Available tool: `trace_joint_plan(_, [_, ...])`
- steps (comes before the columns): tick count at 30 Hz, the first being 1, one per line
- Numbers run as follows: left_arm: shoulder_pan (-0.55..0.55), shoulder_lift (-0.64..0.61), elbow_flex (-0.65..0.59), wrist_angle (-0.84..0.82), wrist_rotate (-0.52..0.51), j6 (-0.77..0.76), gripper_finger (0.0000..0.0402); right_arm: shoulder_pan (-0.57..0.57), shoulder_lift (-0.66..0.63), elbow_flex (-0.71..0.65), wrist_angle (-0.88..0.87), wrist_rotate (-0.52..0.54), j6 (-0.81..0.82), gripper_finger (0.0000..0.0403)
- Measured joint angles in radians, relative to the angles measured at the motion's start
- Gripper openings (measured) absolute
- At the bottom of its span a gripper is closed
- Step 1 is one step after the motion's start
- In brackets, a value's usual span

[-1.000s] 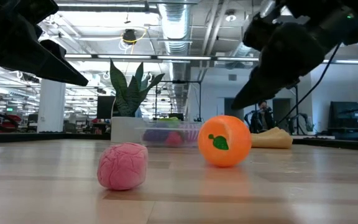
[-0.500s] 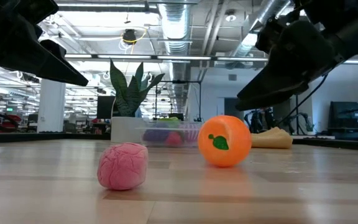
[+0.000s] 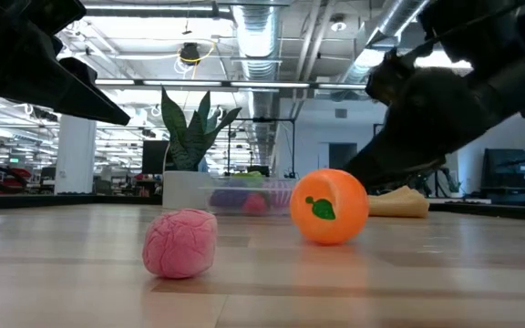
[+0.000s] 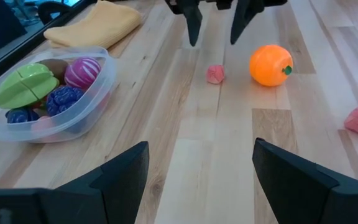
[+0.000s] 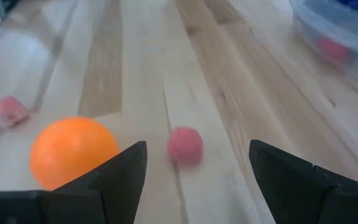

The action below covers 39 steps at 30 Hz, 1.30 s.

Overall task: Pick and placing Produce into tupperware
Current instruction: Put the top pink peach into the transparent bin

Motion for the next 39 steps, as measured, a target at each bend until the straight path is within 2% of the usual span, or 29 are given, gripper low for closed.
trace_joint_plan(22, [0.0,0.0,0.0,0.004,-0.001,0.001,0.0277,-0.014,0.228,0.075,0.163,-0.072,-0.022,0.0306])
trace_joint_plan(39, [0.0,0.0,0.0,0.004,-0.001,0.006,0.0277,-0.035,0.233,0.082,0.168,-0.075,-0.04,0.0276])
